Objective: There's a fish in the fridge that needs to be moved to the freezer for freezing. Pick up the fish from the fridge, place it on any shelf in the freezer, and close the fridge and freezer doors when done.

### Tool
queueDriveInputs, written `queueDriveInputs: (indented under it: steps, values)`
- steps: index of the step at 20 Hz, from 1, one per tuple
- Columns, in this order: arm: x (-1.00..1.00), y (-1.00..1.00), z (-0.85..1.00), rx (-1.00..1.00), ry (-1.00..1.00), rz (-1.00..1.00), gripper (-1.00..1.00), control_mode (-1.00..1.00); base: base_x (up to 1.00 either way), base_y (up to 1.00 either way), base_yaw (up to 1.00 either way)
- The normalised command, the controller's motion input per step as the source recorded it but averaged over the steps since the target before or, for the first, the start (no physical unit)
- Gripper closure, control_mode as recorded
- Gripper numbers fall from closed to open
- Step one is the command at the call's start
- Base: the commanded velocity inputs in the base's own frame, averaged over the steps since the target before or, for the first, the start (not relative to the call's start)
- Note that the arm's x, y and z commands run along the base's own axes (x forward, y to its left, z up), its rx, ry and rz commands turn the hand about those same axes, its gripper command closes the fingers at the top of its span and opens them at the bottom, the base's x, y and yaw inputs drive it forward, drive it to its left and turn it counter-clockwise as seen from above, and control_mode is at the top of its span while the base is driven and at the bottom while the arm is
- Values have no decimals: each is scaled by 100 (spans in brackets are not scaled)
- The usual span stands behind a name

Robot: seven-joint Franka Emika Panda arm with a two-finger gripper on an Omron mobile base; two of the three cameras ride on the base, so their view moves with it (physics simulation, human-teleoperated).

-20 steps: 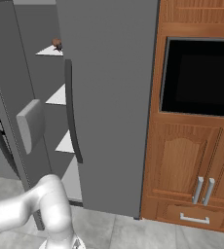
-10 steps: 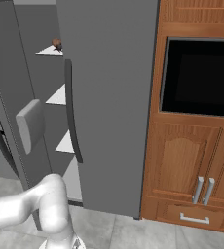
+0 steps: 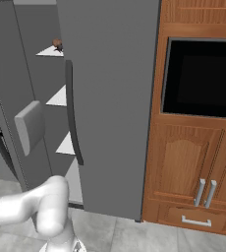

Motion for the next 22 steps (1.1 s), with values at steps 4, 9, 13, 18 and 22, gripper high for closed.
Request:
queueDriveInputs:
  steps: [4, 9, 13, 18, 22]
  values:
    - [17, 26, -11, 0, 0, 0, -100, -100, 0, 0, 0]
    - [51, 0, -10, 0, 0, 0, -100, -100, 0, 0, 0]
    - [50, -18, -14, 0, 0, 0, -100, -100, 0, 0, 0]
    - [21, -34, -9, 0, 0, 0, -100, -100, 0, 0, 0]
    - [0, -74, 0, 3, 0, 0, -100, -100, 0, 0, 0]
